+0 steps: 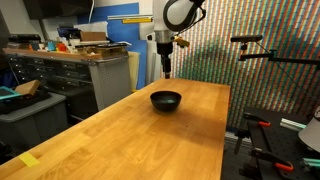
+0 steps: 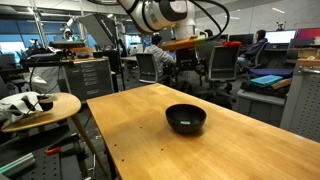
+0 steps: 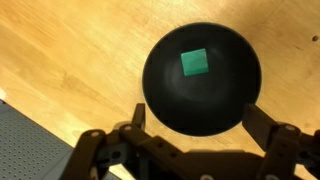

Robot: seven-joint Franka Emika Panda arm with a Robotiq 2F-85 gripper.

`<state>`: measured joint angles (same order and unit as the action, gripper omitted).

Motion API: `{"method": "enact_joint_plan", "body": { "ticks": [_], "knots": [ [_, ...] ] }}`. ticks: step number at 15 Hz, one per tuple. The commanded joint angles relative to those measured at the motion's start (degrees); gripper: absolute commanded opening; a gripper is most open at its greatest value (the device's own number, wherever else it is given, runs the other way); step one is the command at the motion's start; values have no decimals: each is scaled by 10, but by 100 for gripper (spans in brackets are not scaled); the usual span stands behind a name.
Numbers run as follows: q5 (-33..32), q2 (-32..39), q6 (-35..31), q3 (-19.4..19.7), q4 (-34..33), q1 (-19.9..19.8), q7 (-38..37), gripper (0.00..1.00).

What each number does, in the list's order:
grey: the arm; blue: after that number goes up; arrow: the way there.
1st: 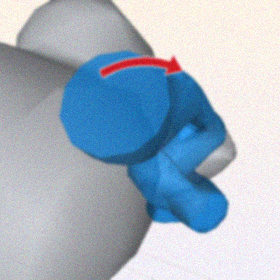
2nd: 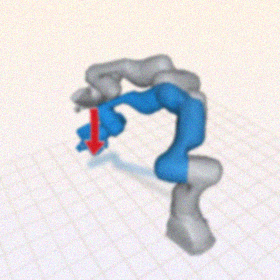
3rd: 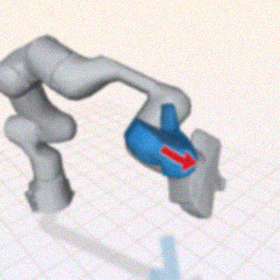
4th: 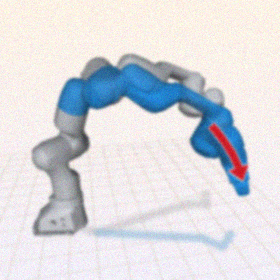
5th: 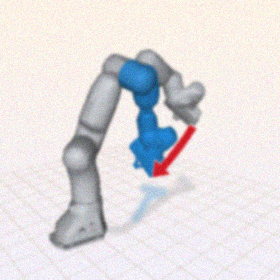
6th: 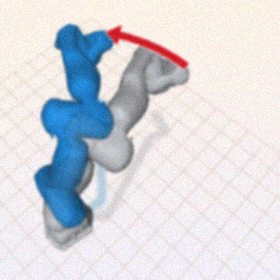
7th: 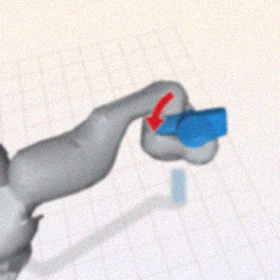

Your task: Put the green cube inside the black bowl

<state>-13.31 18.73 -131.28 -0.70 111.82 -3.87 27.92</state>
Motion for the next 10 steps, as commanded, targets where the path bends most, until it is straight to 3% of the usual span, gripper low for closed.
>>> {"method": "enact_joint_plan", "body": {
  "ticks": [1, 5, 6, 10],
  "knots": [
    [4, -74, 81, 3, 8, 17, -69, 100],
    [66, -130, 156, -5, -1, 24, -146, 100],
    [40, -98, 122, -1, -5, 21, -109, 100],
    [43, -101, 128, -1, -3, 23, -113, 100]
  ]
}}
